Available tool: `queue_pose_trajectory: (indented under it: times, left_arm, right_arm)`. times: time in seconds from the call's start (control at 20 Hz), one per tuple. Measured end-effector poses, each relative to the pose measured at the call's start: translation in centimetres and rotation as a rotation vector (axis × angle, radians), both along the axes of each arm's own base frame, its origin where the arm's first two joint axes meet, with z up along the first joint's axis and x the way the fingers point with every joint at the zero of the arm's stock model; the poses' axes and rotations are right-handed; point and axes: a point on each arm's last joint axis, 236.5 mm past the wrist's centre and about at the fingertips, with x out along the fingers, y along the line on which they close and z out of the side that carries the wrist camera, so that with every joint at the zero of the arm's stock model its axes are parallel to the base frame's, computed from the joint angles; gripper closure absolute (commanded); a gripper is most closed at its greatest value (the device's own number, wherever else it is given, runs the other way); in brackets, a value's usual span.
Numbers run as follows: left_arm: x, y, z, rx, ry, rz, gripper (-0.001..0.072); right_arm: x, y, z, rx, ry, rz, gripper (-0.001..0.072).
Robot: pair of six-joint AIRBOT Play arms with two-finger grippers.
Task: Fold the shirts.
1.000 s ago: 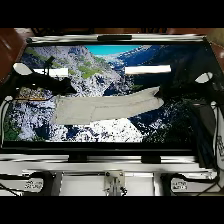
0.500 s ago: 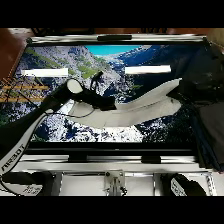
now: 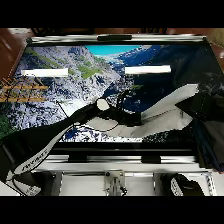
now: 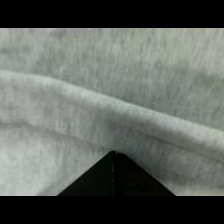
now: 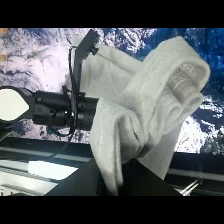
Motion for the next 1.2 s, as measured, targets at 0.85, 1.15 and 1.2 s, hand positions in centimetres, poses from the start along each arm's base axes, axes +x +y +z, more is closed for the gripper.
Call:
queue_pose_trajectory:
  times: [0.85,1.15,1.2]
  left_arm:
    - [10.9,34.3,23.0,0.311,-0.603,0.505,0.0678]
    - [8.3,38.6,26.0,0.349,-0.645,0.591,0.0678]
    - [7.9,38.7,25.7,0.358,-0.631,0.582,0.0678]
  right_arm:
    - [10.9,20.0,-13.3,0.084,0.114,0.325,0.0645]
    - [11.8,28.5,-21.2,0.179,0.202,0.314,0.0053]
    - [11.9,28.7,-21.6,0.188,0.206,0.312,0.0053]
